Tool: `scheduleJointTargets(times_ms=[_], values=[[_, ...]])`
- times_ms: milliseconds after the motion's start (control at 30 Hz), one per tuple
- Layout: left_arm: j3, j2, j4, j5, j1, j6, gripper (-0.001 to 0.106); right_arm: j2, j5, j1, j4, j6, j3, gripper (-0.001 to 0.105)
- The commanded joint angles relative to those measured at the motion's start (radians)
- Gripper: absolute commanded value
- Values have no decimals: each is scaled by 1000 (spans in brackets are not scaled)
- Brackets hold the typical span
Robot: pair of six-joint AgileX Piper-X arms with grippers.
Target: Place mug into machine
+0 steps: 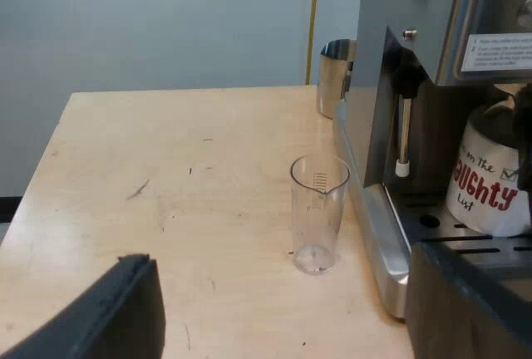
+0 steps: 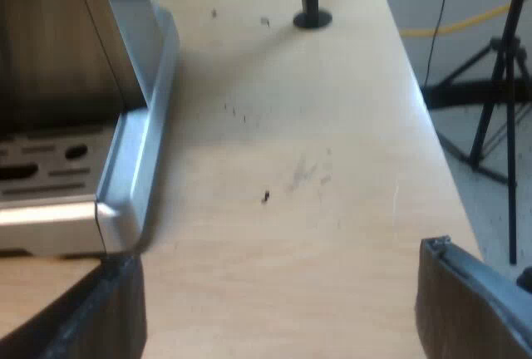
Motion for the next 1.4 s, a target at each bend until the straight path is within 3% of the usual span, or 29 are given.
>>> scheduleJointTargets(times_ms=[33, 267, 667, 1400], values=[[40, -37, -25, -17, -5, -3, 63, -48, -14, -4, -14, -1, 26, 68], [109, -37, -18, -17, -5, -3, 63, -48, -14, -4, -14, -1, 82, 68], [117, -37, 58, -19, -5, -3, 63, -46, -14, -4, -14, -1, 156, 68], [117, -37, 58, -19, -5, -3, 63, -47, -14, -4, -10, -1, 161, 68]])
